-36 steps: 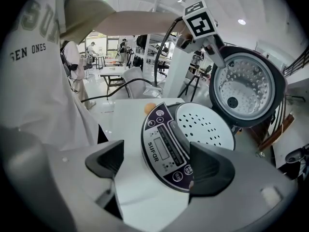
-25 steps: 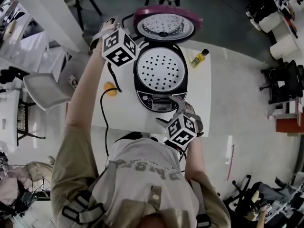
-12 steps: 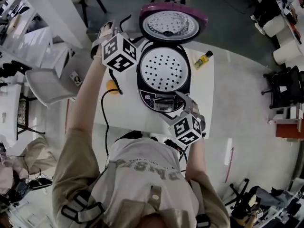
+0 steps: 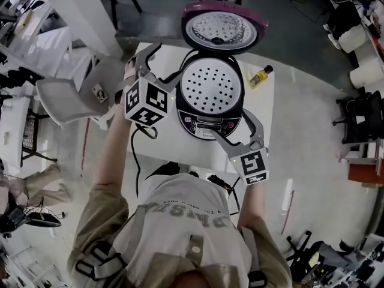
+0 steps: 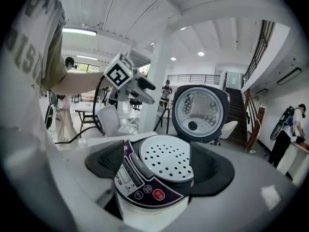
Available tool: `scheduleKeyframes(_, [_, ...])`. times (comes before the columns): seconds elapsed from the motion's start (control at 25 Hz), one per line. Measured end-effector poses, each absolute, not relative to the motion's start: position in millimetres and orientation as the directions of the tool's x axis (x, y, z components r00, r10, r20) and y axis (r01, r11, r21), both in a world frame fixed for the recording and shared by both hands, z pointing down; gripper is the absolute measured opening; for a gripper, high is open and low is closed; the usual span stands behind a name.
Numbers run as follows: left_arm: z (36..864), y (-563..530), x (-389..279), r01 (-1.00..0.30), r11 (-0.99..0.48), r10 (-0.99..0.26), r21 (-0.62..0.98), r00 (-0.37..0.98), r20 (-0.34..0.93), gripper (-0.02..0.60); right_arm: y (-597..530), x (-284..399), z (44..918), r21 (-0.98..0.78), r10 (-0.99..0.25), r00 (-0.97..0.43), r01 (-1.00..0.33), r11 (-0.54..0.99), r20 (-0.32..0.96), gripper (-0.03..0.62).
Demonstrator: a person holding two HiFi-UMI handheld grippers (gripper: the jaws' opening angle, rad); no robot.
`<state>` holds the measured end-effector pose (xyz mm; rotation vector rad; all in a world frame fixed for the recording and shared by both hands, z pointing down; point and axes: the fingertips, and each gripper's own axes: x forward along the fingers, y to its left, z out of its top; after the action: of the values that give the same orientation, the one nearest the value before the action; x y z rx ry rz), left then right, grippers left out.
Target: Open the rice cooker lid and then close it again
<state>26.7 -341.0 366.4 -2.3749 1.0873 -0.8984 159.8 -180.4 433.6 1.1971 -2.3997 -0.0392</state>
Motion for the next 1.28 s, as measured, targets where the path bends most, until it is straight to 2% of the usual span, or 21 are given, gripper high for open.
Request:
scheduleKeyframes(0.24, [375,-321,7,-0.581,-0.603,-0.797,-0.546,0.458,0.393,0.402,-179,200,418,0.165,-0.794,-0.522,-0.793,0.586,0.312,0.411])
scheduleKeyframes(0.52, [351,-324,0,-0.592,-0.547,-0.837,-0.593,0.407,0.366,0.402,-202,250,387,0.289,-0.792,-0.521,-0.742,0.604,0.316,0.411])
scheduleKeyframes(0.8, [318,-343,16,-0.557,-0.552,-0.833,-0.620,0.408,0.374,0.402,-247,265,320,0.288,-0.767,-0.602,-0.711,0.641,0.221,0.410])
scheduleKeyframes(0.92, [313,-350,28,-0.518,-0.565,-0.823,-0.642,0.412,0.391,0.402,-268,257,306,0.345,-0.754,-0.606,-0.672,0.655,0.253,0.410])
scheduleKeyframes(1.12, [310,-368,53,-0.415,-0.594,-0.794,-0.689,0.442,0.418,0.402,-299,238,304,0.464,-0.723,-0.565,-0.556,0.690,0.397,0.410])
scheduleKeyframes(1.28, [303,-387,67,-0.346,-0.610,-0.770,-0.713,0.473,0.428,0.402,-321,219,299,0.547,-0.716,-0.524,-0.467,0.694,0.462,0.410])
